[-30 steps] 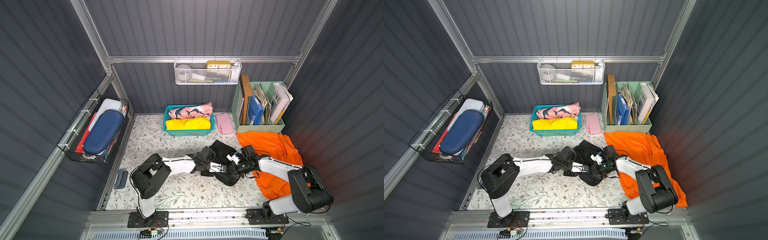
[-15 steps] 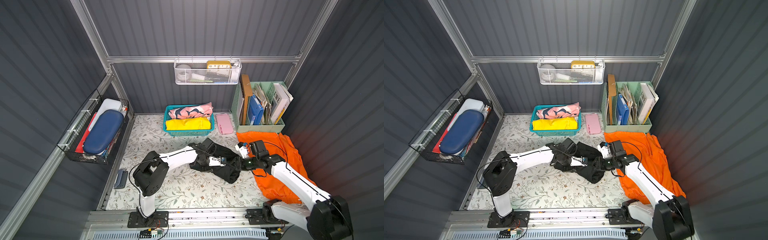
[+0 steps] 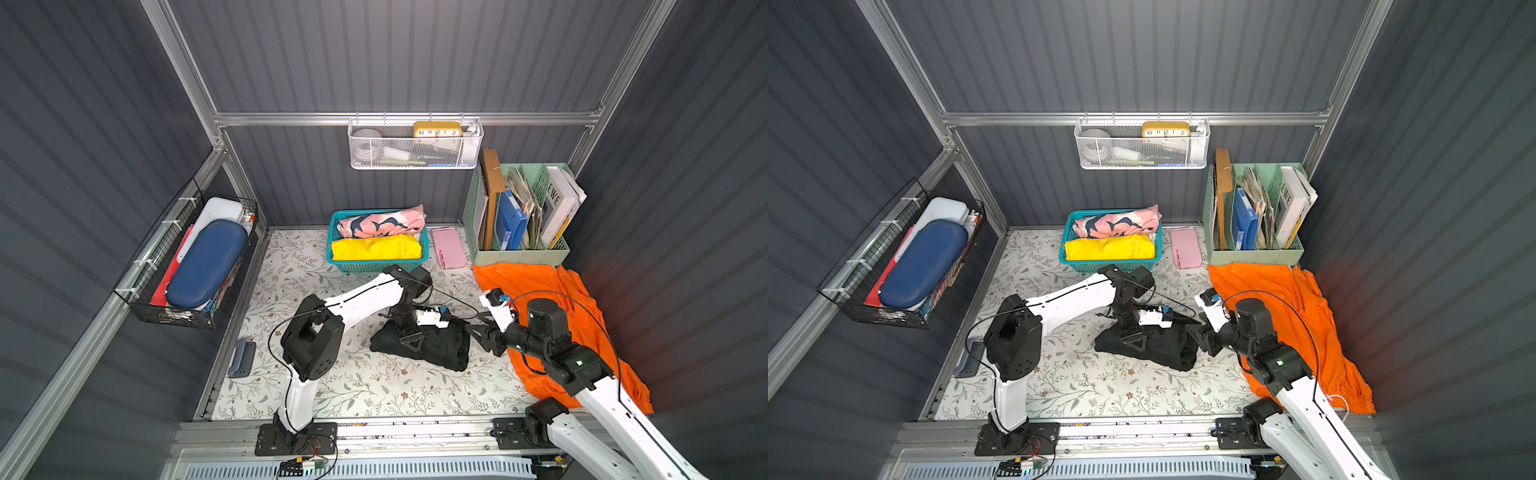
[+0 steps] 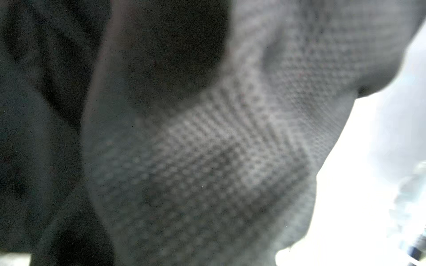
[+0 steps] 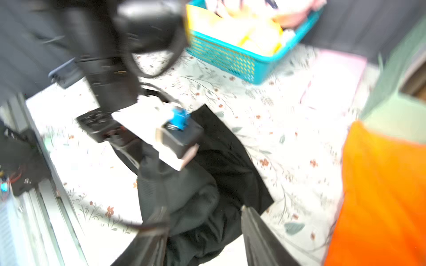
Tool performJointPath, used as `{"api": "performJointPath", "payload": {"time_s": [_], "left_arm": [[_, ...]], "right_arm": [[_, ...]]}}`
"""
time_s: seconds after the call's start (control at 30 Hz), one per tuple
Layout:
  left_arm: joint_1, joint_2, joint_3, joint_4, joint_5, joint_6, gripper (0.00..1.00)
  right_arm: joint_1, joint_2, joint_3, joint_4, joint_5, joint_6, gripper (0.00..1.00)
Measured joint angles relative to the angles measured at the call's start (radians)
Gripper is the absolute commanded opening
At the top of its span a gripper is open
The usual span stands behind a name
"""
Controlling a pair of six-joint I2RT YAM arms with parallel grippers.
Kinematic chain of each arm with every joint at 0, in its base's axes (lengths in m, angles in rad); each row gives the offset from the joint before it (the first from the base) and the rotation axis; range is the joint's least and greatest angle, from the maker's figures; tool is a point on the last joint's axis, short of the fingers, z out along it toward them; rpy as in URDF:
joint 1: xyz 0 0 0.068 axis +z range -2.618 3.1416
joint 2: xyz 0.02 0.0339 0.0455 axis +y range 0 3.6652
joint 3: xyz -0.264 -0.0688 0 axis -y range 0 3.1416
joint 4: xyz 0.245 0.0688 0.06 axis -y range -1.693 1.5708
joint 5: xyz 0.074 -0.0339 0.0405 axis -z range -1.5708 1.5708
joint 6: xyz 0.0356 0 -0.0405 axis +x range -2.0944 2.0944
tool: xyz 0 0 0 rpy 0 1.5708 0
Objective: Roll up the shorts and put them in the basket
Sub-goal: Roll the shorts at the center of the board.
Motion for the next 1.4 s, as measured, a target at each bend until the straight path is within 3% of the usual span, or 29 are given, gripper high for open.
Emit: {"api": "performJointPath", "payload": {"time_s": [0.23, 0.47, 0.53, 0.6, 0.8, 0.9, 0.97, 1.03, 1.13, 1.4], "left_arm": [[0.035, 0.225, 0.117, -0.093, 0.143, 0.024, 0.35], [0.081, 0.323, 0.212, -0.174, 0.248, 0.039, 0.36], [0.087, 0.348, 0.234, -0.192, 0.269, 0.042, 0.37], [0.091, 0.367, 0.248, -0.205, 0.285, 0.042, 0.37], [0.094, 0.381, 0.252, -0.214, 0.314, 0.043, 0.39], [0.094, 0.381, 0.25, -0.212, 0.316, 0.047, 0.41], [0.094, 0.381, 0.246, -0.208, 0.322, 0.05, 0.46], [0.095, 0.374, 0.229, -0.198, 0.344, 0.057, 0.55], [0.098, 0.32, 0.163, -0.138, 0.357, 0.054, 0.62], [0.164, 0.052, -0.023, 0.091, 0.299, 0.016, 0.8]], "right_arm": [[0.216, -0.012, -0.002, -0.123, 0.08, -0.318, 0.68], [0.392, 0.046, -0.084, -0.113, 0.24, -0.517, 0.74], [0.419, 0.104, -0.105, -0.082, 0.278, -0.561, 0.75], [0.431, 0.179, -0.117, -0.035, 0.311, -0.599, 0.83], [0.435, 0.388, -0.129, 0.155, 0.408, -0.684, 0.83], [0.428, 0.483, -0.129, 0.231, 0.438, -0.711, 0.75], [0.417, 0.541, -0.127, 0.265, 0.438, -0.726, 0.56], [0.402, 0.593, -0.117, 0.285, 0.431, -0.729, 0.26], [0.376, 0.618, -0.093, 0.301, 0.404, -0.723, 0.0], [0.26, 0.594, -0.032, 0.18, 0.24, -0.671, 0.0]]}}
